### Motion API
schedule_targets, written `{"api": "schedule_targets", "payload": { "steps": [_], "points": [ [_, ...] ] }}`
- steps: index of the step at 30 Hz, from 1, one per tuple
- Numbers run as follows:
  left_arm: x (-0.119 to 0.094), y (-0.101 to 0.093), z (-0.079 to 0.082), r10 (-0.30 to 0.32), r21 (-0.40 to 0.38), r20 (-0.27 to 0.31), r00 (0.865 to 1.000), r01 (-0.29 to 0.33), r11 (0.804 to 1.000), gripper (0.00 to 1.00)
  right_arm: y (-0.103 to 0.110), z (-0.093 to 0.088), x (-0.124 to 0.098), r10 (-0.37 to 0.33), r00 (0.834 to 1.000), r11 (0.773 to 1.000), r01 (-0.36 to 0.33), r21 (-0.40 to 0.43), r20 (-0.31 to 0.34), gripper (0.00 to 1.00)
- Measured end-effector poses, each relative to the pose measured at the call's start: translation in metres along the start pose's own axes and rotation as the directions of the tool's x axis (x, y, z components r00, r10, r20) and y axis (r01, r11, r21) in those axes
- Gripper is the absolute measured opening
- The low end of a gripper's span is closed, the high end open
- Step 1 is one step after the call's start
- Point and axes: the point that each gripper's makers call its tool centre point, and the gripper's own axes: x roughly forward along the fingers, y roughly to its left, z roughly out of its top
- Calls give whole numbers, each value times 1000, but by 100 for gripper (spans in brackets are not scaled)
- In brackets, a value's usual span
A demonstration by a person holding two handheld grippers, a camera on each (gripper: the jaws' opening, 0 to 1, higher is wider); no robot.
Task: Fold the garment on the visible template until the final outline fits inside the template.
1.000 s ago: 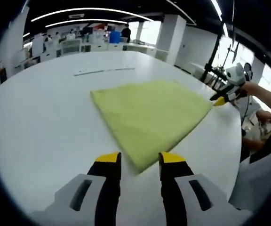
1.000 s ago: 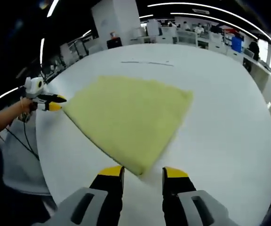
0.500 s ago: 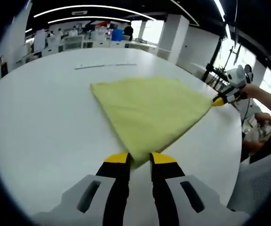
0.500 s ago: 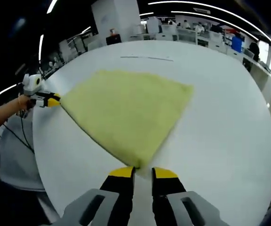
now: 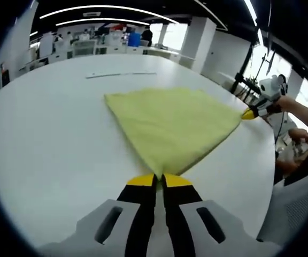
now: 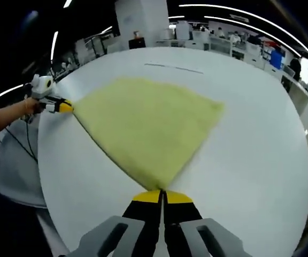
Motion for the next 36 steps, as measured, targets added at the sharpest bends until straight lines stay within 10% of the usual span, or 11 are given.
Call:
{"api": "schedule_targets", "payload": {
  "steps": [9,36],
  "points": [
    [-1,-1,2,2,14,-2,1000,-2,1000,1,0,12,-9,-22,1000,992,24,-126,22,0],
    [-16,-23,-20,-15,1,-23,1000,15,1000,0,20,-30,-18,7,1000,1000,-7,-30,-5,0]
  ]
}}
